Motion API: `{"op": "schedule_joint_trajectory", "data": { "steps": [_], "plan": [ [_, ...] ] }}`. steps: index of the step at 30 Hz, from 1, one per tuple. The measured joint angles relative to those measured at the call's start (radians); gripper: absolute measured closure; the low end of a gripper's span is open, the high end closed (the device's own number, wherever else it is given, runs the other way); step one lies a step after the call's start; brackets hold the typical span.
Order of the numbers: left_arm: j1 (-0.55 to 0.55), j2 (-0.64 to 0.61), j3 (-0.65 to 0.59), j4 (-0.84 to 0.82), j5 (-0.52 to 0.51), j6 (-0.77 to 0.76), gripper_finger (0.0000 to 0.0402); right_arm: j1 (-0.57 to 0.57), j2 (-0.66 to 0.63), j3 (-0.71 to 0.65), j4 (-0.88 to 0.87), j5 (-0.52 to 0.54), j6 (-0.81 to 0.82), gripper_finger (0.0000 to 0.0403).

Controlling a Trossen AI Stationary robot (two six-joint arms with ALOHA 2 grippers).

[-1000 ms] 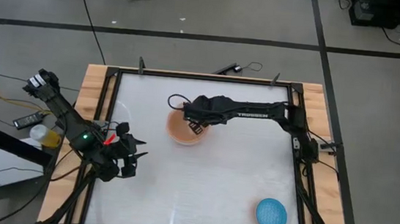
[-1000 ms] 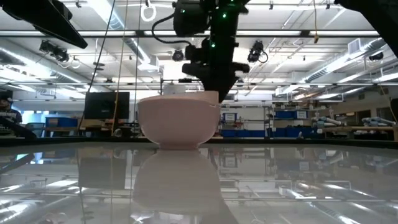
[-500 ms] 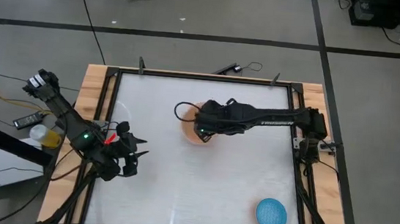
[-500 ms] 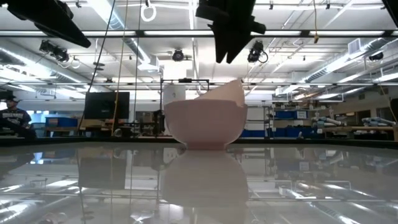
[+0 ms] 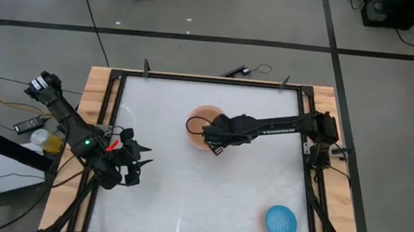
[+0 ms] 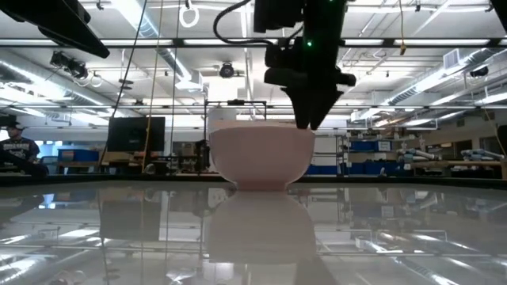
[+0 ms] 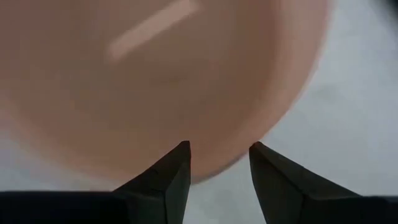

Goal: Nest bowls inside each other
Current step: Stack the orange bowl on the gray bowl, then stack the blue patterned bowl on the orange bowl

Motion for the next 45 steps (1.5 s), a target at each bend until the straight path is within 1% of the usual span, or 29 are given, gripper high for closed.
{"op": "schedule_joint_trajectory", "data": {
  "steps": [1, 4, 9, 13, 16, 18, 20, 23, 26, 29, 32, 36, 38, 43, 45],
  "plan": [
    [0.0, 0.0, 0.0, 0.0, 0.0, 0.0, 0.023, 0.004, -0.004, -0.002, 0.029, -0.016, -0.011, 0.0234],
    [0.0, 0.0, 0.0, 0.0, 0.0, -0.003, 0.023, 0.018, -0.023, 0.023, 0.057, -0.006, -0.031, 0.0234],
    [0.001, 0.0, 0.0, 0.001, 0.0, -0.006, 0.023, 0.023, -0.121, 0.076, 0.007, 0.069, -0.036, 0.0234],
    [0.0, 0.0, 0.0, 0.002, 0.002, -0.021, 0.023, 0.04, -0.221, 0.082, -0.067, 0.058, -0.025, 0.0234],
    [-0.011, 0.0, 0.0, -0.003, 0.014, -0.032, 0.023, 0.121, -0.288, 0.078, -0.217, 0.036, 0.038, 0.0234],
    [-0.028, 0.0, 0.0, -0.002, 0.015, -0.033, 0.023, 0.198, -0.321, 0.056, -0.3, 0.023, 0.13, 0.0234],
    [-0.044, 0.0, 0.0, -0.002, -0.003, -0.037, 0.023, 0.289, -0.347, 0.017, -0.336, -0.023, 0.232, 0.0234],
    [-0.062, 0.0, 0.0, -0.001, -0.053, -0.056, 0.023, 0.44, -0.37, -0.051, -0.321, -0.104, 0.381, 0.0234],
    [-0.065, 0.0, 0.0, 0.011, -0.075, -0.061, 0.023, 0.578, -0.365, -0.12, -0.278, -0.197, 0.503, 0.0234],
    [-0.062, 0.0, 0.0, 0.027, -0.079, -0.06, 0.023, 0.686, -0.366, -0.195, -0.204, -0.292, 0.565, 0.0234],
    [-0.05, 0.0, 0.0, 0.037, -0.079, -0.06, 0.023, 0.779, -0.365, -0.259, -0.179, -0.347, 0.619, 0.0234],
    [-0.028, 0.0, 0.0, 0.038, -0.079, -0.059, 0.023, 0.849, -0.365, -0.358, -0.201, -0.357, 0.723, 0.0234],
    [-0.017, 0.0, 0.0, 0.043, -0.078, -0.058, 0.023, 0.867, -0.365, -0.411, -0.175, -0.37, 0.748, 0.0234],
    [-0.001, 0.0, 0.0, 0.058, -0.076, -0.035, 0.023, 0.882, -0.365, -0.488, 0.008, -0.38, 0.712, 0.0234],
    [0.002, 0.0, 0.0, 0.059, -0.071, -0.033, 0.023, 0.882, -0.365, -0.499, 0.033, -0.38, 0.7, 0.0234]
  ]
}}
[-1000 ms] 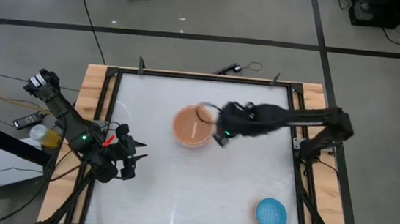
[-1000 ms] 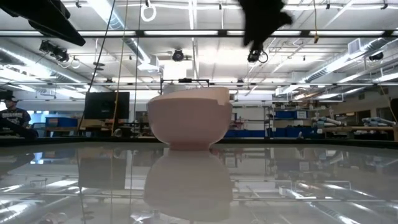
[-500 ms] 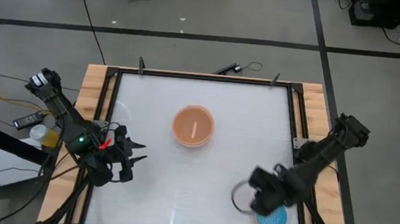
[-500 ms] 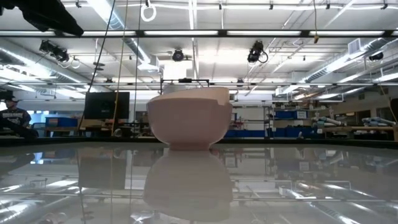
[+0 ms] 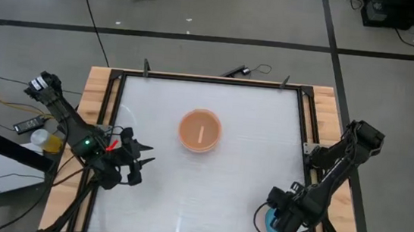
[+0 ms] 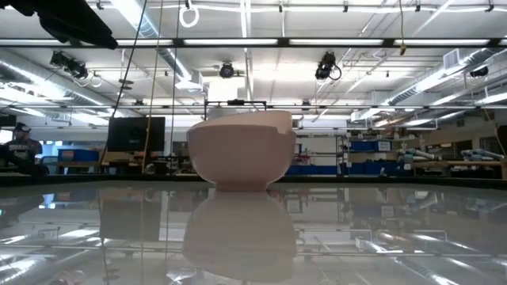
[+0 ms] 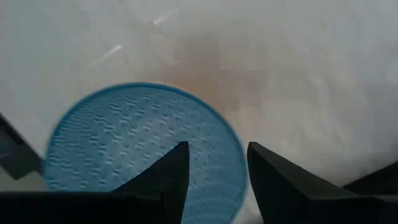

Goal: Nest bowls inside each other
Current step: Stack the blue patterned bowl on the orange bowl

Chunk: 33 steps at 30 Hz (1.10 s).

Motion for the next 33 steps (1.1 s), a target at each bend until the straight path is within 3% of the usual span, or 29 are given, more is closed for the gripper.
{"op": "schedule_joint_trajectory", "data": {
  "steps": [11, 14, 17, 19, 25, 29, 33],
  "plan": [
    [0.002, 0.0, 0.0, 0.0, 0.005, 0.001, 0.023, -0.003, 0.0, -0.101, 0.037, -0.001, 0.014, 0.025],
    [0.002, 0.0, 0.0, 0.0, 0.005, 0.001, 0.023, -0.007, 0.0, -0.118, 0.132, 0.002, -0.009, 0.0289],
    [0.002, 0.0, 0.0, 0.0, 0.005, 0.001, 0.023, -0.02, 0.0, -0.123, 0.222, -0.003, -0.049, 0.0364],
    [0.002, 0.0, 0.0, 0.001, 0.005, 0.001, 0.023, -0.032, -0.001, -0.122, 0.286, 0.036, -0.066, 0.0384],
    [0.002, 0.015, 0.0, 0.017, 0.004, -0.003, 0.023, -0.131, -0.002, -0.094, 0.405, 0.195, -0.255, 0.0385],
    [0.007, 0.044, 0.0, 0.024, -0.002, -0.019, 0.023, -0.298, -0.002, -0.011, 0.408, 0.384, -0.491, 0.0385],
    [0.009, 0.069, 0.0, 0.027, -0.001, -0.049, 0.023, -0.495, -0.003, 0.092, 0.458, 0.481, -0.743, 0.0385]
  ]
}}
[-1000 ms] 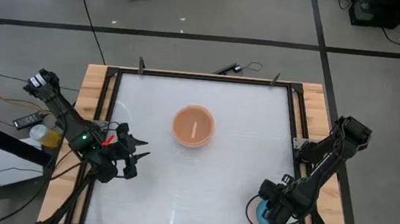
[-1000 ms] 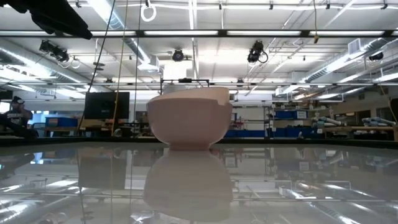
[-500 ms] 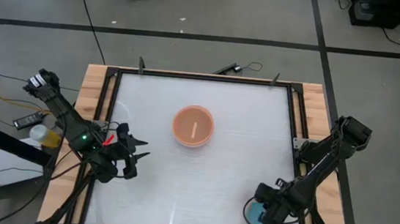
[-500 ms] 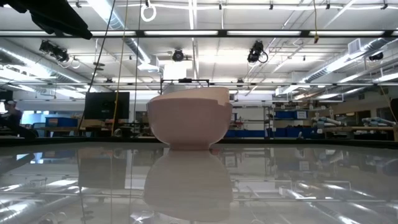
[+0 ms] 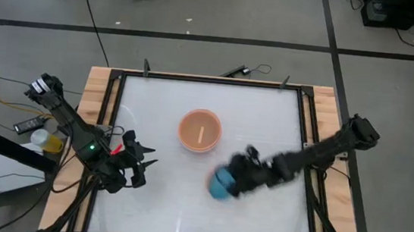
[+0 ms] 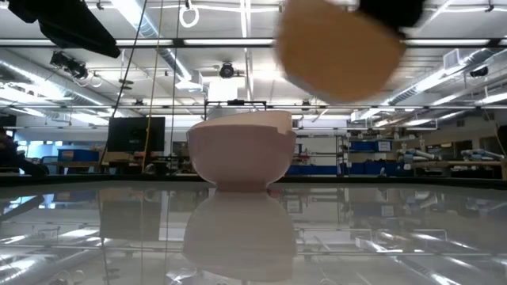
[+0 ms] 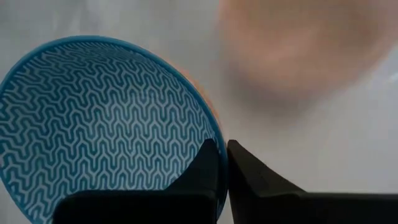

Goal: Nest bowls inside each other
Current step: Stack the blue patterned bowl on the orange bowl, then adjust the orange bowl

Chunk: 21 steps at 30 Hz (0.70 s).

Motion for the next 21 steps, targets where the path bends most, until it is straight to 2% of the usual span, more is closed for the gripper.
{"op": "schedule_joint_trajectory", "data": {
  "steps": [2, 5, 8, 11, 16, 21],
  "plan": [
    [0.0, 0.009, 0.0, 0.001, 0.002, -0.009, 0.023, -0.1, 0.0, 0.05, 0.068, 0.036, -0.122, 0.0385],
    [0.0, 0.017, 0.0, 0.001, 0.002, -0.015, 0.023, -0.247, -0.001, 0.101, 0.177, 0.022, -0.276, 0.0385],
    [0.0, 0.017, 0.0, 0.0, 0.002, -0.016, 0.023, -0.387, 0.001, 0.115, 0.255, -0.1, -0.345, 0.0385],
    [0.0, 0.017, 0.0, -0.004, 0.002, -0.016, 0.023, -0.495, 0.03, 0.115, 0.259, -0.232, -0.346, 0.0385],
    [0.0, 0.017, 0.0, -0.013, -0.018, -0.016, 0.023, -0.561, 0.126, 0.109, 0.235, -0.369, -0.383, 0.0381],
    [0.033, 0.017, 0.0, -0.017, -0.057, -0.015, 0.023, -0.565, 0.17, 0.112, 0.244, -0.378, -0.408, 0.032]
  ]
}}
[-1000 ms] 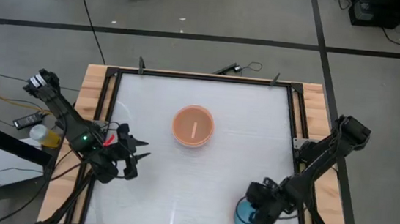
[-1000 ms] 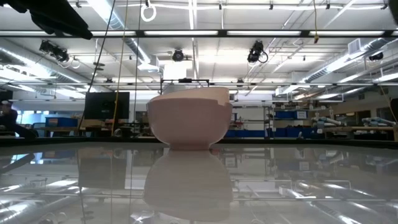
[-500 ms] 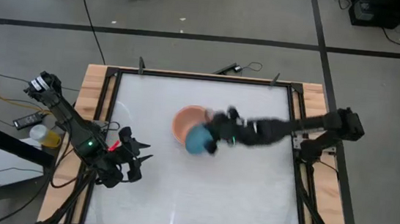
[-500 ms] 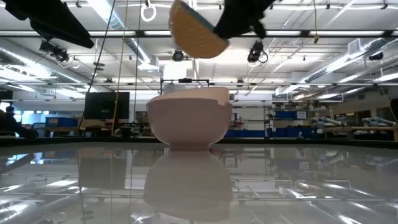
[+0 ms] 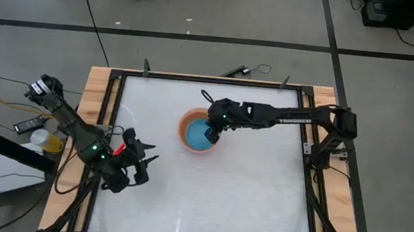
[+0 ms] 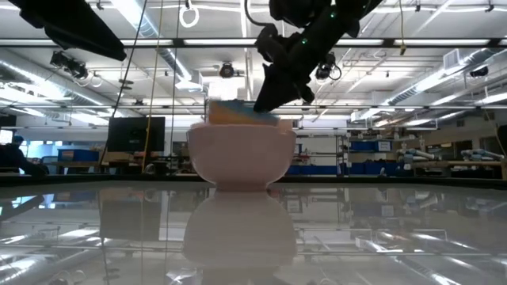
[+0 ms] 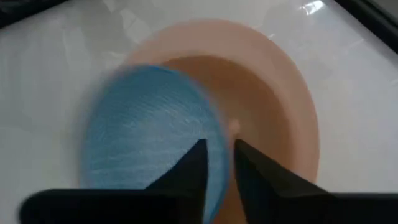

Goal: Nest bowls inside each other
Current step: Adjust the orange bowl

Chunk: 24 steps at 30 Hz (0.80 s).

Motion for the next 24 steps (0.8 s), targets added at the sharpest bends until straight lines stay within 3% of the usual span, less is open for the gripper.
{"op": "schedule_joint_trajectory", "data": {
  "steps": [5, 10, 15, 18, 24],
  "plan": [
    [0.08, 0.0, 0.0, -0.001, 0.0, 0.012, 0.023, -0.005, 0.006, 0.002, 0.001, 0.018, -0.035, 0.0249],
    [0.151, 0.0, 0.0, 0.0, 0.041, 0.034, 0.023, -0.005, -0.048, 0.001, -0.039, 0.034, -0.059, 0.0207],
    [0.175, 0.0, 0.0, -0.002, 0.077, 0.046, 0.023, 0.022, -0.185, 0.001, -0.151, 0.16, -0.124, 0.0202],
    [0.177, 0.0, 0.0, 0.002, 0.072, 0.07, 0.023, 0.024, -0.244, 0.002, -0.127, 0.214, -0.147, 0.0205],
    [0.203, 0.0, 0.0, 0.009, 0.053, 0.066, 0.023, -0.034, -0.185, 0.002, -0.098, 0.24, -0.14, 0.0218]
  ]
}}
